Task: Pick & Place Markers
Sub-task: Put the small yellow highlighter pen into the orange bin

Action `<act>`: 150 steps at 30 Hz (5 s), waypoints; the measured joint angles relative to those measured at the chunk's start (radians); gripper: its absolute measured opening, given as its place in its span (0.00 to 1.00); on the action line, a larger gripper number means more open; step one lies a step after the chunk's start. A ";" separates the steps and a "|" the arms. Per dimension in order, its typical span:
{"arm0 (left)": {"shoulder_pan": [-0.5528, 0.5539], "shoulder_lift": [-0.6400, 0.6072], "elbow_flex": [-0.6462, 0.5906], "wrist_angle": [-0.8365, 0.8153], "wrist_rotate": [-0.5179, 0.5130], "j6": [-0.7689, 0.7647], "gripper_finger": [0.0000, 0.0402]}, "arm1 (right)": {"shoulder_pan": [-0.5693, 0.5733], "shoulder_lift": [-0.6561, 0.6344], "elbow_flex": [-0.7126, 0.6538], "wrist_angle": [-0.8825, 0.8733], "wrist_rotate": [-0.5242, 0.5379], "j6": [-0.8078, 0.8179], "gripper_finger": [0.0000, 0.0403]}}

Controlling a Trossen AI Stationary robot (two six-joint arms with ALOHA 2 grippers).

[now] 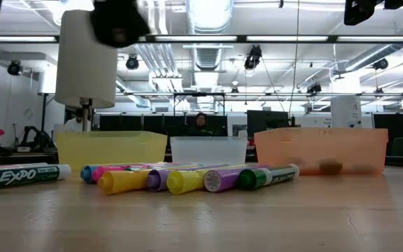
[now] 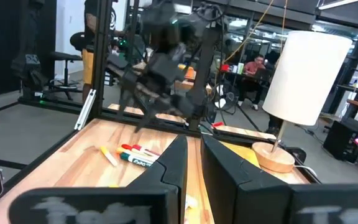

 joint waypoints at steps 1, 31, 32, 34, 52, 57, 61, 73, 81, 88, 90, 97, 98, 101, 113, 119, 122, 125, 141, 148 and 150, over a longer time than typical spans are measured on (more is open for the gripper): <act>-0.018 -0.014 -0.034 0.014 0.001 -0.049 0.43 | 0.000 0.000 0.000 0.000 0.000 0.005 0.11; -0.387 0.143 -0.176 0.029 -0.144 -0.626 0.43 | 0.000 0.008 0.000 0.005 -0.005 0.430 0.11; -0.390 0.160 -0.169 0.029 -0.147 -0.626 0.43 | 0.000 0.009 0.000 0.005 -0.005 0.430 0.11; -0.395 0.190 -0.157 0.026 -0.145 -0.622 0.43 | 0.000 0.014 0.000 0.006 -0.005 0.430 0.11; -0.428 0.268 0.042 -0.308 -0.087 -0.511 0.43 | 0.000 0.014 0.000 0.005 -0.005 0.425 0.11; -0.448 0.270 0.057 -0.434 -0.133 -0.506 0.43 | 0.000 0.014 0.000 0.005 -0.004 0.425 0.11; -0.448 0.275 0.006 -0.361 -0.133 -0.506 0.43 | 0.000 0.014 0.000 0.005 -0.004 0.426 0.11; -0.450 0.276 -0.091 -0.233 -0.110 -0.532 0.43 | 0.000 0.014 0.000 0.005 -0.004 0.426 0.11; -0.444 0.277 -0.119 -0.211 -0.125 -0.547 0.41 | 0.000 0.014 0.000 0.005 -0.004 0.429 0.11; -0.433 0.279 -0.120 -0.219 -0.129 -0.514 0.17 | 0.000 0.014 0.000 0.005 -0.004 0.430 0.11; -0.432 0.279 -0.121 -0.218 -0.128 -0.500 0.08 | 0.000 0.014 0.000 0.005 -0.004 0.434 0.11; -0.404 0.253 -0.104 -0.208 -0.132 -0.436 0.07 | 0.000 0.014 0.000 0.006 -0.004 0.555 0.11; -0.394 0.246 -0.092 -0.204 -0.143 -0.417 0.07 | 0.000 0.014 0.000 0.006 -0.004 0.578 0.11; -0.359 0.210 -0.048 -0.202 -0.161 -0.356 0.07 | 0.000 0.021 0.000 0.004 -0.029 0.643 0.11; -0.087 0.198 0.109 -0.136 0.042 0.020 0.07 | 0.000 0.220 0.000 -0.044 -0.057 0.995 0.37; 0.043 0.197 0.155 -0.096 0.134 0.084 0.07 | 0.000 0.362 0.000 0.045 -0.062 1.073 0.45; 0.100 0.197 0.173 -0.098 0.143 0.072 0.07 | 0.000 0.427 0.000 0.137 -0.077 1.065 0.46; 0.141 0.197 0.180 -0.098 0.149 0.077 0.07 | 0.000 0.485 0.000 0.234 -0.079 1.058 0.46; 0.224 0.197 0.179 0.124 0.201 -0.052 0.07 | -0.103 0.749 0.177 0.338 -0.101 0.988 0.46; 0.213 0.197 0.176 0.121 0.200 -0.055 0.07 | -0.143 0.759 0.218 0.337 -0.151 0.932 0.46; 0.212 0.198 0.175 0.122 0.200 -0.051 0.07 | -0.158 0.759 0.222 0.337 -0.164 0.926 0.46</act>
